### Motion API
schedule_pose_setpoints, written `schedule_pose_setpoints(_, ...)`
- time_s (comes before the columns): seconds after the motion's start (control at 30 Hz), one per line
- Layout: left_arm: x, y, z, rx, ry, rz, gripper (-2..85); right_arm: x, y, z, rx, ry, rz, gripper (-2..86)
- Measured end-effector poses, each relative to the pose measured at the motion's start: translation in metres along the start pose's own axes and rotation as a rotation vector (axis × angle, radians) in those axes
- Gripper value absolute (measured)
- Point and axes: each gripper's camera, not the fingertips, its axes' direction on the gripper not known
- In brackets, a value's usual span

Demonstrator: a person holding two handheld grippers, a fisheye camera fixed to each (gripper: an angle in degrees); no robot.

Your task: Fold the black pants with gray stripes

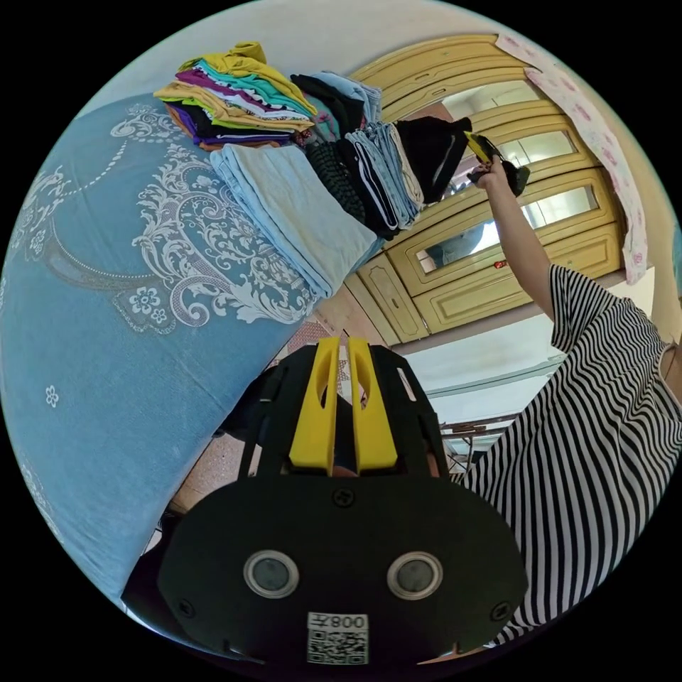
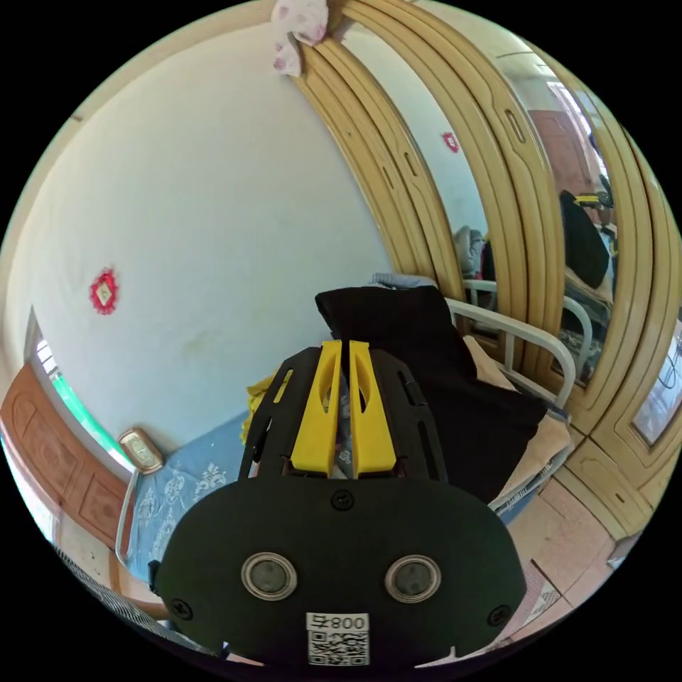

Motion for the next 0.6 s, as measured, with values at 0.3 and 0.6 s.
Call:
schedule_pose_setpoints(0.3,0.105,0.024,-0.029,0.159,-0.032,0.108,2.7,-0.102,0.051,-0.110,0.127,-0.445,-0.180,1.1)
schedule_pose_setpoints(0.6,0.206,0.076,-0.085,0.398,-0.128,0.142,3.3,-0.216,0.143,-0.127,-0.033,-0.644,-0.309,0.8)
